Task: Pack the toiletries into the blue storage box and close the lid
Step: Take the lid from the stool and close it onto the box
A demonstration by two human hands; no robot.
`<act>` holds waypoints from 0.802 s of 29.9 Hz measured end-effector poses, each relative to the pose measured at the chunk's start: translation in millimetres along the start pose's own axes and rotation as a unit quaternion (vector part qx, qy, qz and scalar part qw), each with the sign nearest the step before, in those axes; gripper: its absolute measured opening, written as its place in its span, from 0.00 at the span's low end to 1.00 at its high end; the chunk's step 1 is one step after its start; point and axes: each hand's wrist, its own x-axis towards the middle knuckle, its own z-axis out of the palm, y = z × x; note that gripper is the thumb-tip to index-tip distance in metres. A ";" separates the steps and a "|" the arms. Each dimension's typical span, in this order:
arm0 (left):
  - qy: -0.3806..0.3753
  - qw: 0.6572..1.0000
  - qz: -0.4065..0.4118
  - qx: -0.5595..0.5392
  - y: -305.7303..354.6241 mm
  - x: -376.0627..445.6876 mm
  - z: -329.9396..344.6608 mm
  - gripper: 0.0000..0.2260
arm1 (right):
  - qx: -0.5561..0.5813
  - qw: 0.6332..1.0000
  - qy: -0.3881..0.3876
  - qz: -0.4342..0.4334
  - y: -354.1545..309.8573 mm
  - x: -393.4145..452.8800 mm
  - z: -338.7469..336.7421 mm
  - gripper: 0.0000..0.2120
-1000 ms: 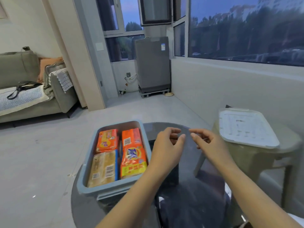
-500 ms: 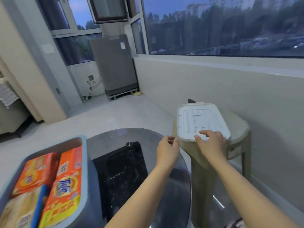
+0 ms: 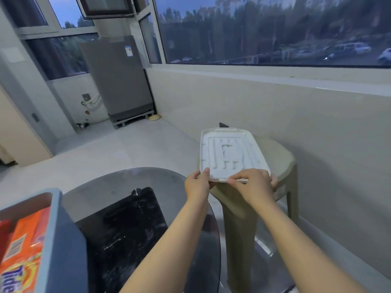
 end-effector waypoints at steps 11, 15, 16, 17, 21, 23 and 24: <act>0.060 0.978 0.177 -0.088 84.5 -99.0 -77.6 0.14 | 0.214 0.941 0.107 -0.239 -96.9 -60.8 -28.4 0.05; 0.055 0.961 0.246 -0.110 111.2 -136.9 -114.7 0.16 | 0.285 0.910 0.137 -0.269 -140.0 -93.3 -31.8 0.06; 0.050 0.958 0.263 -0.107 116.7 -144.3 -124.7 0.17 | 0.307 0.902 0.134 -0.271 -150.3 -100.4 -33.0 0.07; 0.046 0.955 0.276 -0.098 122.3 -150.7 -135.2 0.18 | 0.335 0.893 0.127 -0.274 -161.0 -107.8 -34.5 0.07; 0.060 0.943 0.323 -0.043 141.5 -160.6 -178.2 0.21 | 0.499 0.841 0.034 -0.209 -198.2 -134.2 -45.1 0.04; 0.086 0.936 0.341 -0.015 152.0 -160.2 -210.4 0.21 | 0.583 0.797 -0.035 -0.152 -219.6 -145.9 -47.0 0.05; 0.102 0.932 0.346 -0.002 156.4 -158.0 -225.9 0.21 | 0.613 0.777 -0.066 -0.125 -228.3 -149.6 -47.1 0.07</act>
